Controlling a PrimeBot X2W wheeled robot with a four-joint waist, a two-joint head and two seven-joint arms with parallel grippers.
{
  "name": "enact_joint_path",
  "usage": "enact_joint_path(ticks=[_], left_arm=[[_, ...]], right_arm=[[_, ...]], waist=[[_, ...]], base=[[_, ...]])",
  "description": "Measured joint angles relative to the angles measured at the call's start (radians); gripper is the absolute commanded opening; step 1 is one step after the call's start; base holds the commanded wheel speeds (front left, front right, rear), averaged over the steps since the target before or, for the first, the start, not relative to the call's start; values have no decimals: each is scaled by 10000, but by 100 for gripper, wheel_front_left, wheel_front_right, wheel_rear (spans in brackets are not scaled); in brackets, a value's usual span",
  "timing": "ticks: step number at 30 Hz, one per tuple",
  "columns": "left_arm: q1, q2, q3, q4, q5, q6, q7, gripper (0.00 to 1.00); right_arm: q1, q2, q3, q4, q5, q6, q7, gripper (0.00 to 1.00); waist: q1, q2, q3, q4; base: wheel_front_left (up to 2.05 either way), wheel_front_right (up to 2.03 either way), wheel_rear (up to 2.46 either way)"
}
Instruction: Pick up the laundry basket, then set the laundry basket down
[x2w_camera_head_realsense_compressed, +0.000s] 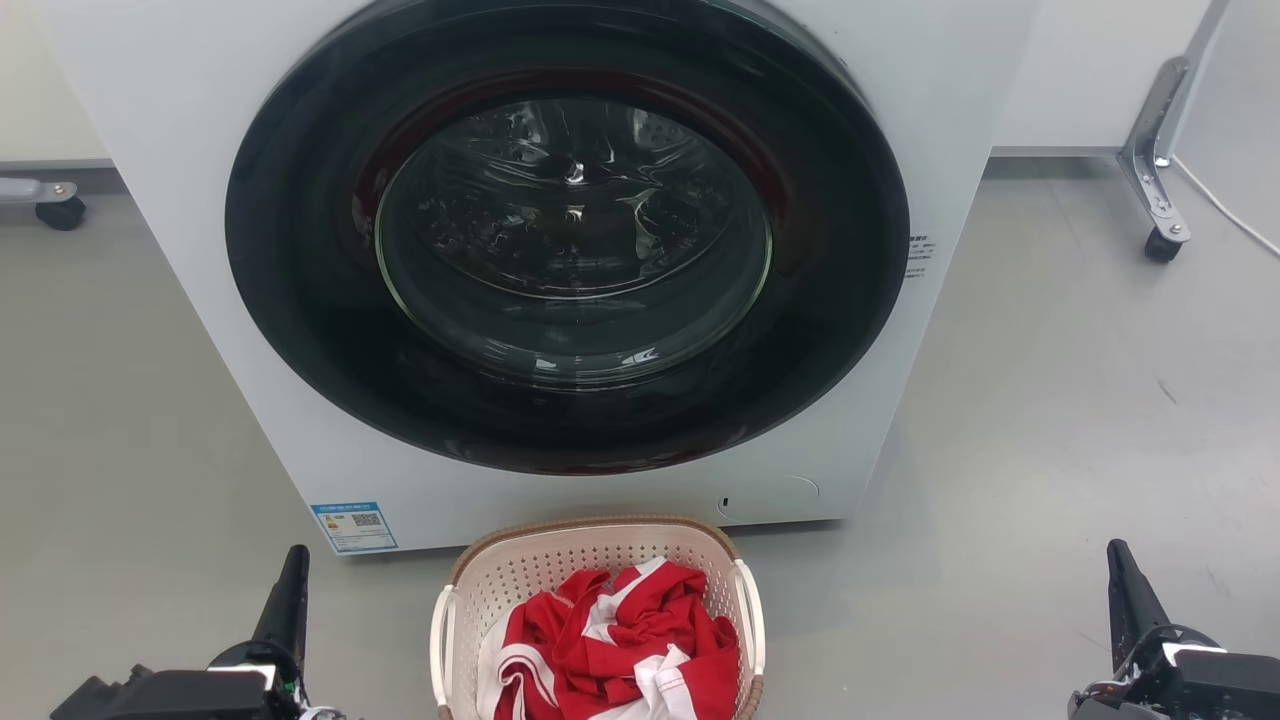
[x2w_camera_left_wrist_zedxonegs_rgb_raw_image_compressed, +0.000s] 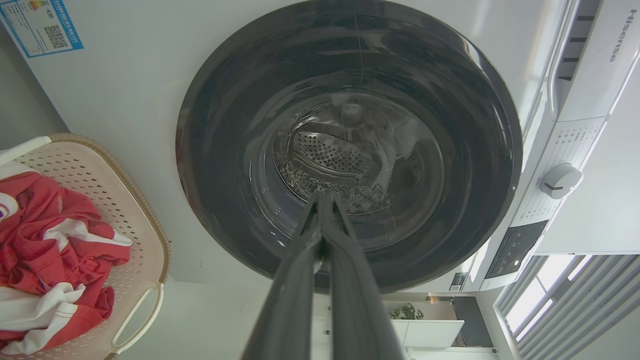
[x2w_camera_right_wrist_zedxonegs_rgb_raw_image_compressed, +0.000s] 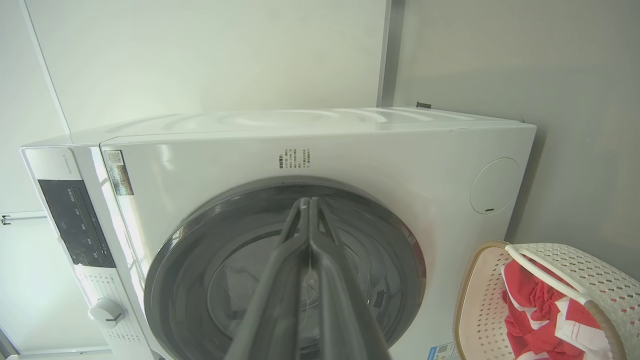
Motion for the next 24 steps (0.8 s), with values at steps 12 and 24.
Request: enact_joint_path(ticks=[12,24], left_arm=[[0,0,0,-2,0,0,0,0],[0,-2,0,-2,0,0,0,0]], right_arm=[[0,0,0,-2,0,0,0,0],[0,0,0,-4,0,0,0,0]], waist=[[0,0,0,0],[0,0,0,0]], base=[[0,0,0],[0,0,0]])
